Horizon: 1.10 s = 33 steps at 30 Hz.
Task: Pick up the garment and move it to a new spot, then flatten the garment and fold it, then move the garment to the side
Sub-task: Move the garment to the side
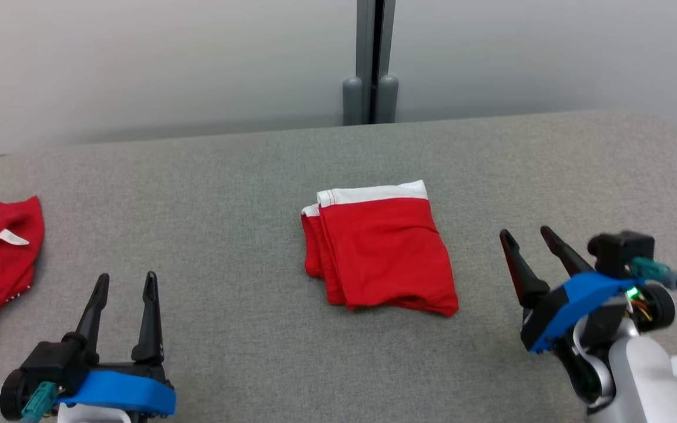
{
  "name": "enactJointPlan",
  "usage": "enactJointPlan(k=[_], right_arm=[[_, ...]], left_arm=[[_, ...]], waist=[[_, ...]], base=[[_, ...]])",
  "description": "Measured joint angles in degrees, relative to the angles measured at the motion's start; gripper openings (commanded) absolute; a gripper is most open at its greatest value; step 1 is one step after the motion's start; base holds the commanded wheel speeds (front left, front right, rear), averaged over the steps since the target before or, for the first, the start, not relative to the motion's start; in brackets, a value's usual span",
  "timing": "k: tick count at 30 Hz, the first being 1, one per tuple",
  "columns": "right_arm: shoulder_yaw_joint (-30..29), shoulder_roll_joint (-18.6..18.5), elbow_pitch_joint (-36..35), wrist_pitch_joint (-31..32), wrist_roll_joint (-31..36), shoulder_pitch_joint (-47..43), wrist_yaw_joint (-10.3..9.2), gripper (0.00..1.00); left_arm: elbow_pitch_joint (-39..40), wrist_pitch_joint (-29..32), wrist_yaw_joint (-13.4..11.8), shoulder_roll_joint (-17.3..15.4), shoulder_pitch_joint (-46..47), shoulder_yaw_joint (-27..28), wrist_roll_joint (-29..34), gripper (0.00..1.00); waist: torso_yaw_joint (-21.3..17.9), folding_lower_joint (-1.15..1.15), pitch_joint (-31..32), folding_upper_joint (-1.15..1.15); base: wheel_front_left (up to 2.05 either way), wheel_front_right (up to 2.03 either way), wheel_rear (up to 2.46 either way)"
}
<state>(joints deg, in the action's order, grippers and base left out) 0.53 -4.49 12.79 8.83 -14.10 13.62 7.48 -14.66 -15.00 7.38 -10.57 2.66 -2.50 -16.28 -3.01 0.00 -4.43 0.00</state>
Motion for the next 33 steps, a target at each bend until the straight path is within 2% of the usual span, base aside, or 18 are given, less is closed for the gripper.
enactJointPlan(k=[5,10,14,19,20,21,22,25,27,30,33], right_arm=[[1.31,0.46,4.43,9.91,-2.91,9.72,0.0,1.0],[-0.98,0.8,14.27,18.13,-2.64,18.08,0.0,1.0],[-2.93,1.3,21.15,21.36,-1.51,20.53,0.0,1.0],[-2.31,1.21,26.17,22.46,0.12,22.95,0.0,1.0],[-1.68,0.99,26.64,22.62,0.22,23.31,-0.03,0.87],[-0.77,0.79,26.92,22.61,0.09,23.61,-0.09,0.14],[0.46,0.57,26.96,22.6,-0.08,23.7,-0.12,0.0],[4.54,0.99,26.19,22.57,-0.13,23.98,-0.08,0.0],[8.23,-0.31,24.6,22.91,-0.79,24.37,-0.05,0.0],[14.39,-4.26,20.57,24.38,-1.93,25.43,0.05,0.0],[19.15,-10.4,16.85,25.43,-2.65,27.95,0.01,0.0]], left_arm=[[1.86,0.0,0.0,-1.24,3.44,-1.74,-0.3,1.0],[3.15,0.0,0.0,-1.62,6.95,-3.85,-0.69,1.0],[3.31,0.0,0.0,-1.15,8.27,-5.12,-0.78,1.0],[3.22,0.0,0.0,-0.99,8.54,-5.23,-0.8,1.0],[3.21,0.0,0.0,-0.92,8.54,-5.2,-0.8,1.0],[3.22,0.0,0.0,-0.89,8.52,-5.12,-0.79,1.0],[3.23,0.0,0.0,-0.8,8.46,-4.95,-0.79,1.0],[3.75,0.0,0.0,-0.63,8.09,-4.27,-0.73,1.0],[4.28,0.0,0.0,-0.67,8.0,-4.04,-0.99,1.0],[5.6,-0.02,0.0,-1.6,7.84,-3.41,-1.24,1.0],[7.61,-0.07,0.0,-2.5,7.62,-2.71,-1.27,1.0]], waist=[[0.66,0.02,-4.27,0.0],[3.35,0.02,-8.08,0.0],[6.49,0.02,-10.15,0.0],[9.45,0.01,-12.03,0.0],[9.77,0.01,-12.21,0.0],[9.94,0.0,-12.32,0.0],[9.92,0.0,-12.33,0.0],[8.77,0.0,-12.4,0.0],[7.39,0.0,-12.65,0.0],[4.14,0.01,-13.73,0.0],[-0.33,0.01,-15.51,0.0]], base=[[0.0,0.0,0.0],[0.0,0.0,0.0],[0.0,0.0,0.0],[0.0,0.0,0.0],[0.0,0.0,0.0],[0.0,0.0,0.0],[0.0,0.0,0.0],[0.0,0.0,0.0],[0.0,0.0,0.0],[0.0,0.0,0.0],[0.0,0.0,0.0]])
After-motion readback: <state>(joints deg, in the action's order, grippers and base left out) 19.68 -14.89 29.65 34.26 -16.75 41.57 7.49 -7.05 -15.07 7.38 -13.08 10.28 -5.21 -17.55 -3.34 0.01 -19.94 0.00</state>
